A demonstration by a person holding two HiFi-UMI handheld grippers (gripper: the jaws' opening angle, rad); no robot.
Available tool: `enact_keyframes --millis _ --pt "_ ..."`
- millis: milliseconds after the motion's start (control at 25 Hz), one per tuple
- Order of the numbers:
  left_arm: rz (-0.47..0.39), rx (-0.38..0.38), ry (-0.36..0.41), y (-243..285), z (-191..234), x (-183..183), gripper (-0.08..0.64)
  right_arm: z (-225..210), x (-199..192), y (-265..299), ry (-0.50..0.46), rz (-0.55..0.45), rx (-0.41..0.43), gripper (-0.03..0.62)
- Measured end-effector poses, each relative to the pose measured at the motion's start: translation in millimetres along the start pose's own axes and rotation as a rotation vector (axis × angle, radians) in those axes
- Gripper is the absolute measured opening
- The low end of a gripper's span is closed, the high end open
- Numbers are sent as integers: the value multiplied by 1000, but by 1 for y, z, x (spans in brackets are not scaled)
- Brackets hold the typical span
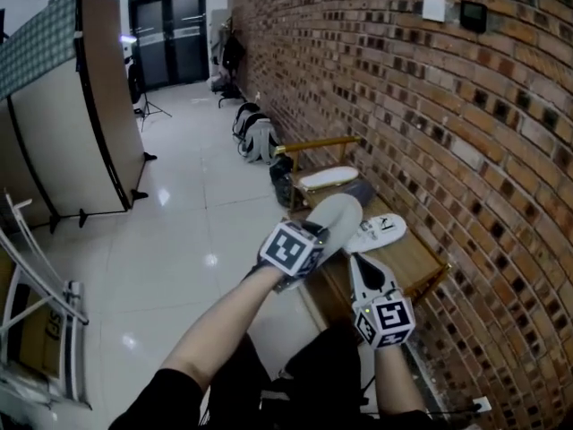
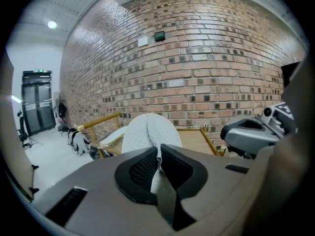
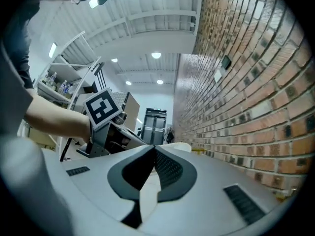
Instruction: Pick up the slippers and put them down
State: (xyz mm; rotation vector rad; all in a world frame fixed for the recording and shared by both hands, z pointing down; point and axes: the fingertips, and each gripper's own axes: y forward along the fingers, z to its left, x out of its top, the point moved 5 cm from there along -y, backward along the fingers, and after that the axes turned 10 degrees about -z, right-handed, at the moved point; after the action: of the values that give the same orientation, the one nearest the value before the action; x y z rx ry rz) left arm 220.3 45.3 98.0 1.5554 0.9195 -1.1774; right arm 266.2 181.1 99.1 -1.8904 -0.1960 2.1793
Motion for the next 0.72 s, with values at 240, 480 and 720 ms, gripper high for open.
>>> enact_keyframes --millis 240,480,720 --pt "18 179 -61 -78 61 -41 15 68 -11 50 42 -17 150 11" --pt "22 317 -116 -132 106 -76 15 119 -24 92 63 -20 258 11" --pt "-2 504 -164 -195 146 -116 15 164 -40 128 84 -8 356 10"
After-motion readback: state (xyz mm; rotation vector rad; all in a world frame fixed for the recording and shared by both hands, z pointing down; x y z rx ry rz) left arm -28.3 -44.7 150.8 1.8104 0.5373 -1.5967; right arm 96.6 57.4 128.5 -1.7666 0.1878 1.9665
